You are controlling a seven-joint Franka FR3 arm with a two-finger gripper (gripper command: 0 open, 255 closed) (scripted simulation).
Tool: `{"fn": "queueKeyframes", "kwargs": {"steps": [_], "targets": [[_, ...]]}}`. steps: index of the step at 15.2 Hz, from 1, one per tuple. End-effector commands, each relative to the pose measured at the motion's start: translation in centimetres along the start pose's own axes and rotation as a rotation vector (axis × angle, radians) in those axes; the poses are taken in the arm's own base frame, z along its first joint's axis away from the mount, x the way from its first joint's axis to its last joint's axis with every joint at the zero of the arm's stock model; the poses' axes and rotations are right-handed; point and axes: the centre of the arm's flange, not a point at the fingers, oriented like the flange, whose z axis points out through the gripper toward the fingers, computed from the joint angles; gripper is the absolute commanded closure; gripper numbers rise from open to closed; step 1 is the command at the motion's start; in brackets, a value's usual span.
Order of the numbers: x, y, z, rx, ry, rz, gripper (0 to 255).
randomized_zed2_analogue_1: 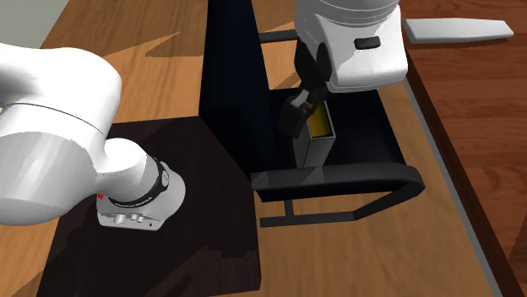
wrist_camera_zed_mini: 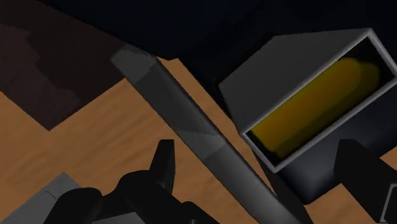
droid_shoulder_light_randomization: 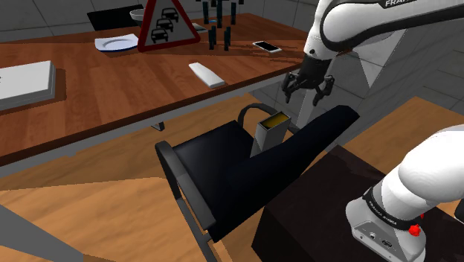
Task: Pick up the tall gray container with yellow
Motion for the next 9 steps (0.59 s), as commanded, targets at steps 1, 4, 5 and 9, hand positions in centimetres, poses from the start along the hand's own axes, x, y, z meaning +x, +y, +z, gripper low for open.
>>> {"fn": "queueKeyframes", "kwargs": {"steps": [1,4,5,9], "targets": [[0.9,-1.1,1.8,0.015,0.014,0.103,0],[2.7,-2.3,4.8,0.033,0.032,0.247,0],[3.3,-2.7,5.7,0.038,0.038,0.291,0],[3.4,-2.6,7.9,0.038,0.038,0.291,0]]}}
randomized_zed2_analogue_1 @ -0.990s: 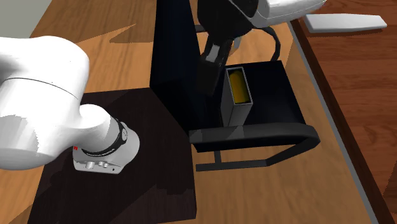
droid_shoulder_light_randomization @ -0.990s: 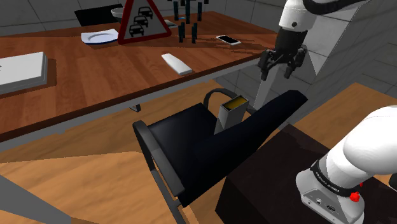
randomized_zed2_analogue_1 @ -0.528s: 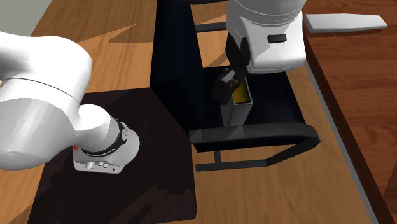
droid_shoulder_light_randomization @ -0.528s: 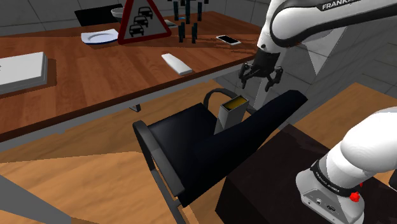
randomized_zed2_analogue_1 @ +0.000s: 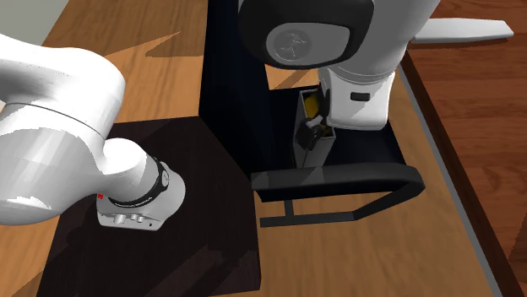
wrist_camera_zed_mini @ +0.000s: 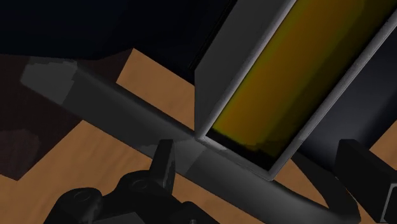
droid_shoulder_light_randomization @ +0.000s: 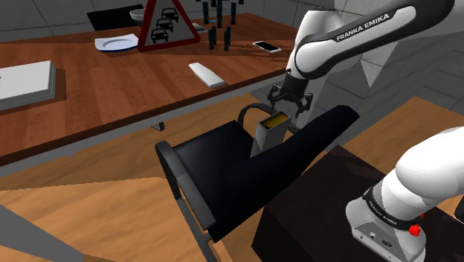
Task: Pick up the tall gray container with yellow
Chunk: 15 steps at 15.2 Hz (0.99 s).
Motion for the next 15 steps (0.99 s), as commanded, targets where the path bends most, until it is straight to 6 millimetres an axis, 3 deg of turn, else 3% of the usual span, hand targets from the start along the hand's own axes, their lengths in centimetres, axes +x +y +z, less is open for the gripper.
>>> {"fn": "queueKeyframes", "kwargs": {"steps": [1,6,7,15], "targets": [[0.1,0.1,1.0,0.001,0.001,0.004,0],[0.1,0.2,2.4,0.001,0.001,0.004,0],[0.1,0.2,2.4,0.001,0.001,0.004,255],[0.1,0.2,2.5,0.001,0.001,0.004,255]]}}
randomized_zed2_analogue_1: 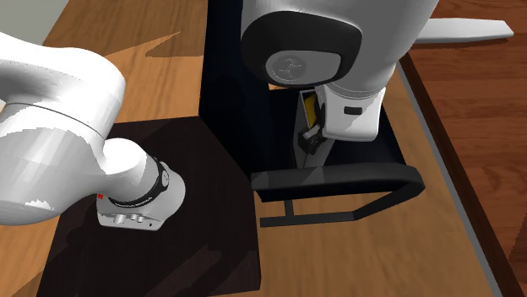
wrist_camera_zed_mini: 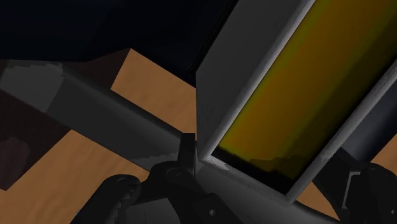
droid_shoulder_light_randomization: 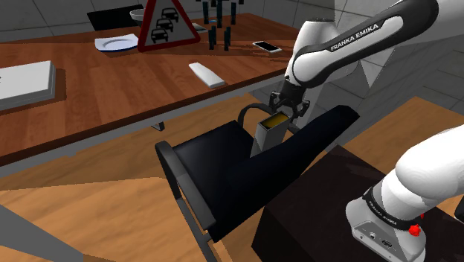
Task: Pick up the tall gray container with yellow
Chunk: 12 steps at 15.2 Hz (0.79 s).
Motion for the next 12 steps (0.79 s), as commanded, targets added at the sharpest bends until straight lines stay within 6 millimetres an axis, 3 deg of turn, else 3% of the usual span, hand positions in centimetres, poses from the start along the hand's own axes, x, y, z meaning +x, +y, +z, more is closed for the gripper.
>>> {"fn": "queueKeyframes", "kwargs": {"steps": [1,12], "targets": [[-0.1,0.0,0.0,-0.002,-0.002,-0.001,255],[-0.1,-0.5,-5.7,-0.002,-0.002,-0.001,255]]}}
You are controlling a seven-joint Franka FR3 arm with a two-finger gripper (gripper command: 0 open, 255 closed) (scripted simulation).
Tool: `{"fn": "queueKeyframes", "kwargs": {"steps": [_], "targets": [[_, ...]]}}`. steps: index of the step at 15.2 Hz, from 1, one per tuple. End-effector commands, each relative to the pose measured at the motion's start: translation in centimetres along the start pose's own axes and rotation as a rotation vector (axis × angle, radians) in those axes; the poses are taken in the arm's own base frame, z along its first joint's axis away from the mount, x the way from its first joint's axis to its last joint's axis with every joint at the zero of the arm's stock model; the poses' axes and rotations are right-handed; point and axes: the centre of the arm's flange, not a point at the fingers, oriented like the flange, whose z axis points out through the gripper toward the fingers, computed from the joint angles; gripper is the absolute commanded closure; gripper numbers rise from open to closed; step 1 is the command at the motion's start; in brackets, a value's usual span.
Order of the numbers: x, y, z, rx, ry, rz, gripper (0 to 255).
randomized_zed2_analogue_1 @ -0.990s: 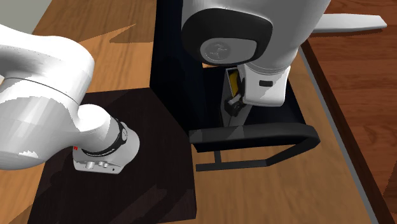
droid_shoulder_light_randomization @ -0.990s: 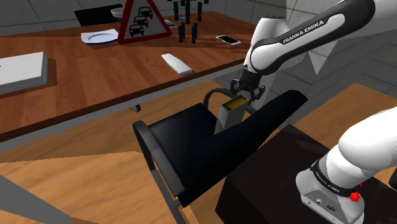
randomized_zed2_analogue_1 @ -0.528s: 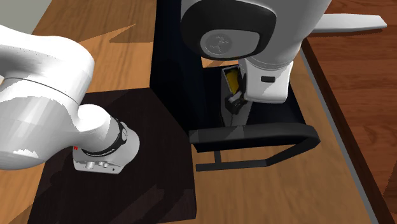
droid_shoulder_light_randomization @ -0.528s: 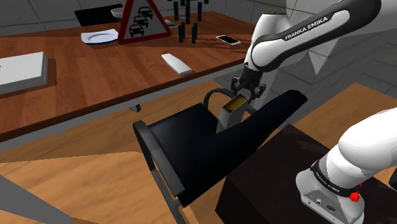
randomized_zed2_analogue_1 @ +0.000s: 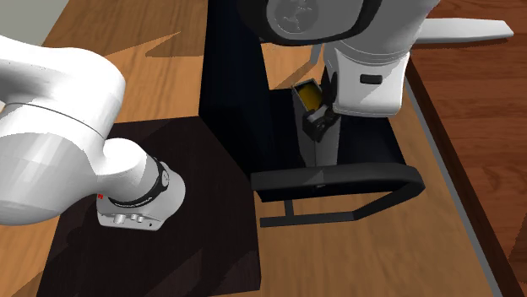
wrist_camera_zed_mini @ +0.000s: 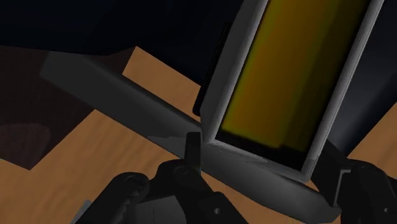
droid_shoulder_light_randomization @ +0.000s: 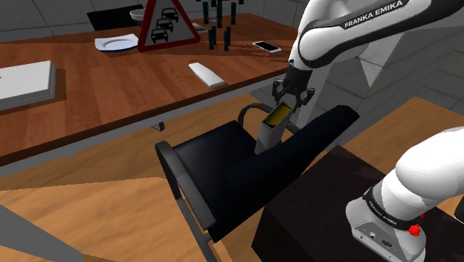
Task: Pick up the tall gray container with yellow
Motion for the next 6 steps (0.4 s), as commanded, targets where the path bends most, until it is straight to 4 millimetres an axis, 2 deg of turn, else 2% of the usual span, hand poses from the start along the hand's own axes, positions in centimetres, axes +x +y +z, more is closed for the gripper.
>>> {"fn": "queueKeyframes", "kwargs": {"steps": [1,4,6], "targets": [[0.0,-0.1,-1.1,0.002,0.001,0.000,255],[0.0,-0.3,-2.6,0.002,0.001,0.000,255],[0.0,-0.3,-2.7,0.002,0.001,0.000,255]]}}
